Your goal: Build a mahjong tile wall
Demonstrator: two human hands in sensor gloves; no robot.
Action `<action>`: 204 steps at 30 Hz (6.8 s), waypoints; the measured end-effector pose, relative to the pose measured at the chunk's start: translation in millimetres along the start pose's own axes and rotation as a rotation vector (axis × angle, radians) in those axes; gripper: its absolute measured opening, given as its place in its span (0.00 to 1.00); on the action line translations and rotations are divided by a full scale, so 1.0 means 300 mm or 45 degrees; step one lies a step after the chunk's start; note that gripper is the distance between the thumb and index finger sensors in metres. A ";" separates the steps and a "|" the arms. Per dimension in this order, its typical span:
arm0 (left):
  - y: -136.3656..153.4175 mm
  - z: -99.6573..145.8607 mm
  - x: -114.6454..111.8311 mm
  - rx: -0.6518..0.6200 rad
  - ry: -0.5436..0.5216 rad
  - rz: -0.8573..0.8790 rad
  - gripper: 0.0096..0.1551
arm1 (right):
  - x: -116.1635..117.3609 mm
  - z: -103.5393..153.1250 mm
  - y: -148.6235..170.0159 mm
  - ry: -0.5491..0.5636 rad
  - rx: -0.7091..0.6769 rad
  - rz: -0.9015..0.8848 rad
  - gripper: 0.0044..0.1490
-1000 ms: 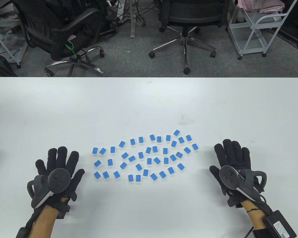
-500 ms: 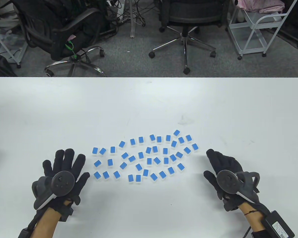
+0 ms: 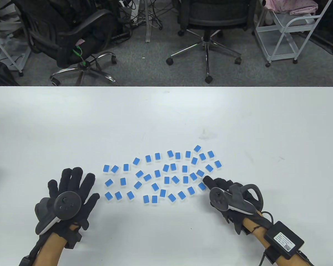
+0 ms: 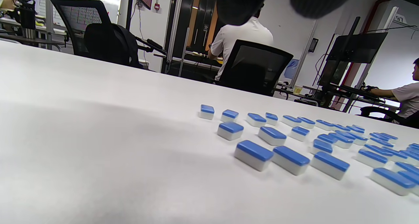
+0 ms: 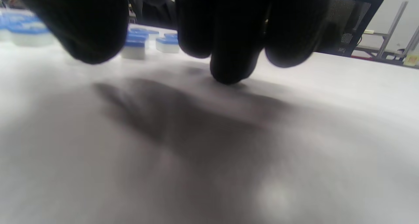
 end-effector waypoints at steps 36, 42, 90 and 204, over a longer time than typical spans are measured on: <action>0.017 -0.025 -0.054 0.051 0.165 0.023 0.41 | 0.062 -0.004 0.109 -0.095 -0.034 -0.307 0.38; 0.060 -0.042 -0.074 0.140 0.240 0.050 0.41 | 0.063 -0.001 0.107 -0.109 -0.045 -0.273 0.41; 0.038 -0.044 -0.089 0.037 0.302 0.183 0.41 | 0.083 -0.046 0.218 -0.302 0.058 -0.618 0.41; 0.064 -0.047 -0.099 0.055 0.381 0.303 0.41 | 0.041 -0.001 0.197 -0.183 0.036 -0.355 0.38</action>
Point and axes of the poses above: the tracker on the back of each hand, its own y axis roughly to the little-finger side, its own z axis roughly from the fingertips to the wrist, x = y × z, the point moved 2 cm from there along -z, roughly from the wrist to the fingertips, and after that the axes turned 14 degrees about x, right-handed, at the moved point
